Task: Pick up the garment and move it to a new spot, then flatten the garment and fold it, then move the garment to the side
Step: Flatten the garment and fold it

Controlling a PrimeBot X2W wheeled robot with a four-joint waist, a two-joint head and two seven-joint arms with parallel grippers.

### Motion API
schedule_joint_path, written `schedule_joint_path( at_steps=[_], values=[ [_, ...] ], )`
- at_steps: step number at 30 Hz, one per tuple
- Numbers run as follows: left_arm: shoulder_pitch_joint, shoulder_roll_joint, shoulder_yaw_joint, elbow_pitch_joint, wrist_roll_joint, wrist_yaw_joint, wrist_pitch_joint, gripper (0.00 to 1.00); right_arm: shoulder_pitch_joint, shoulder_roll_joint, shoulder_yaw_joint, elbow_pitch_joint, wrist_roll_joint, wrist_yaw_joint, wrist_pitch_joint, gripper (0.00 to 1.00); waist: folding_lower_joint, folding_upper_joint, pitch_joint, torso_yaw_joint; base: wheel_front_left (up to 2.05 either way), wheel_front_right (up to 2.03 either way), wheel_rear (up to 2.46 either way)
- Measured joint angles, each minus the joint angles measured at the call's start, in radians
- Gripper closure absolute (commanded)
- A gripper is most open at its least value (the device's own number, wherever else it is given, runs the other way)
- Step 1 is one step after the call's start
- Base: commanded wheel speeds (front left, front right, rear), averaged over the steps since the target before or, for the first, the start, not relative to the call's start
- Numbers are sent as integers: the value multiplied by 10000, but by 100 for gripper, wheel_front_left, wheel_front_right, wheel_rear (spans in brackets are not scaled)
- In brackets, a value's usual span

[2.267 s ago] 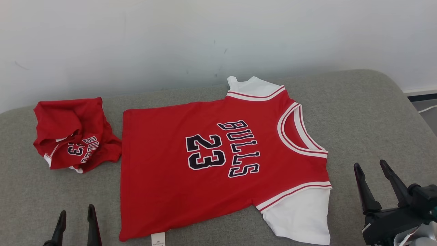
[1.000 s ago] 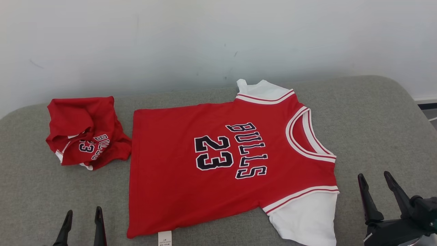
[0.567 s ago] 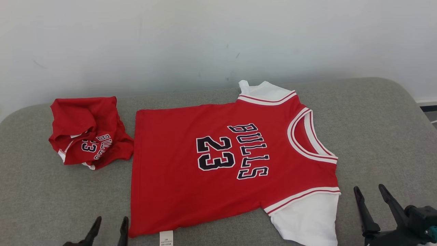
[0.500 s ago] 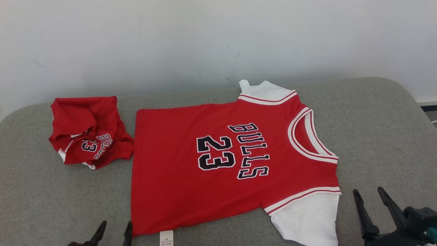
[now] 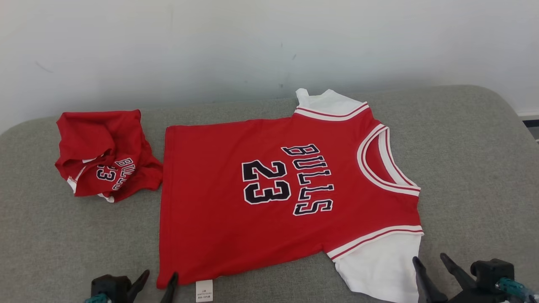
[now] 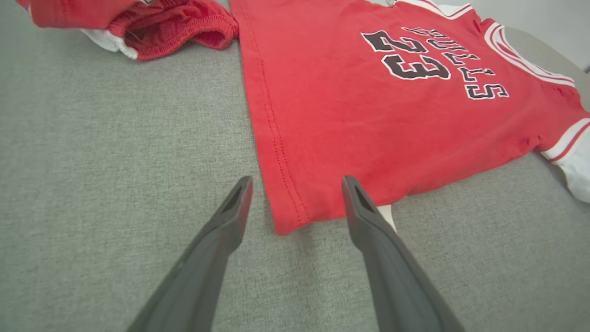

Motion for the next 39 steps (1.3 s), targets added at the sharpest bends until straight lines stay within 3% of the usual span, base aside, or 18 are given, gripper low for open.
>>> schedule_joint_path(
  at_steps=[18,19,20,21,22,23,24,39],
  values=[
    [-884,-213,-318,1864,-568,-199,633,0,-32,330,571,589,646,393,1714,0,0,0,350,8,0,0,0],
    [-956,-234,-328,1965,-616,-209,635,10,-32,362,610,617,731,428,1816,0,0,0,358,13,0,0,0],
    [-956,-234,-328,1965,-616,-209,635,33,-32,362,610,617,731,428,1816,10,0,0,358,13,0,0,0],
    [-996,-259,-343,2048,-619,-207,642,54,-32,389,642,652,805,477,1893,61,-1,0,366,18,0,0,0],
    [-1033,-270,-355,2121,-619,-207,644,63,-37,399,673,679,819,483,1952,92,0,0,373,25,0,0,0],
    [-1101,-272,-355,2215,-644,-207,646,93,-51,401,677,711,828,485,2019,100,-1,0,378,30,0,0,0],
    [-1173,-274,-362,2326,-702,-207,646,100,-77,401,675,740,849,485,2077,100,-1,0,383,35,0,0,0],
    [-1393,-249,-514,2972,-1043,-291,405,100,-182,86,-2,788,1243,456,2255,100,-2,0,259,-7,0,0,0]
  ],
)
